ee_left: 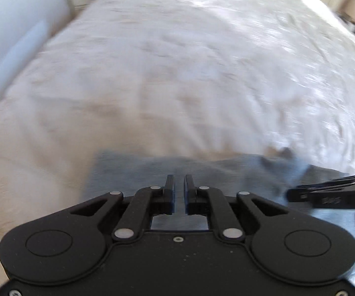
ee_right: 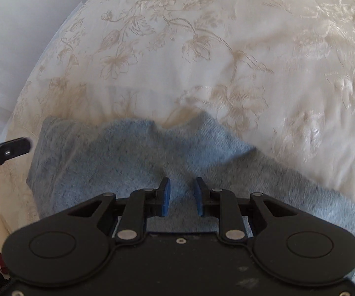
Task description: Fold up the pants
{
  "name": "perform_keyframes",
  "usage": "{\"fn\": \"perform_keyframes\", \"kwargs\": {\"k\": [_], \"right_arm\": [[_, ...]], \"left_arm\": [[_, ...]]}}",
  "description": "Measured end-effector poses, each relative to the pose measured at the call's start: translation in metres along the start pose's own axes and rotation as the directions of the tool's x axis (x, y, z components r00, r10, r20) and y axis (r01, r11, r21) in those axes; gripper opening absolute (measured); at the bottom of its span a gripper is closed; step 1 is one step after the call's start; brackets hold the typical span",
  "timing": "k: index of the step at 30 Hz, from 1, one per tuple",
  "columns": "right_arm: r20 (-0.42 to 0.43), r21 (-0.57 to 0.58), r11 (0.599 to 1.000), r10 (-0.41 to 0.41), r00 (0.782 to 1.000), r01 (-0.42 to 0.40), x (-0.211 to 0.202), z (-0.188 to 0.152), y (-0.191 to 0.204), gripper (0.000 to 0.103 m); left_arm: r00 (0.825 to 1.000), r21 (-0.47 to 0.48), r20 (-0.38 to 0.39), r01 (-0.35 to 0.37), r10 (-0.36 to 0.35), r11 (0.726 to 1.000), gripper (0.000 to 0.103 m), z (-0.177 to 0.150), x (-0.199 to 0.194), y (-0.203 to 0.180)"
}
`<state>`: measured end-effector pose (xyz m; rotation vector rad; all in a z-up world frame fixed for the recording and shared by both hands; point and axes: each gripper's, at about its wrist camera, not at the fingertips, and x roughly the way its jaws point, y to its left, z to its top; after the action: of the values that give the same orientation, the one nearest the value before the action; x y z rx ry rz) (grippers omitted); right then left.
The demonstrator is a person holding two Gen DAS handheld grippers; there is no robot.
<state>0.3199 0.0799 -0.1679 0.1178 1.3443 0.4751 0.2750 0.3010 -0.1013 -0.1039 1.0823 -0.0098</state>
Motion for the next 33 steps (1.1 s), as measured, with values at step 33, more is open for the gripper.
{"fn": "perform_keyframes", "kwargs": {"k": [33], "right_arm": [[0.114, 0.012, 1.0, -0.019, 0.993, 0.018, -0.022, 0.015, -0.008, 0.024]], "left_arm": [[0.985, 0.108, -0.15, 0.105, -0.088, 0.989, 0.015, -0.067, 0.053, -0.056]]}}
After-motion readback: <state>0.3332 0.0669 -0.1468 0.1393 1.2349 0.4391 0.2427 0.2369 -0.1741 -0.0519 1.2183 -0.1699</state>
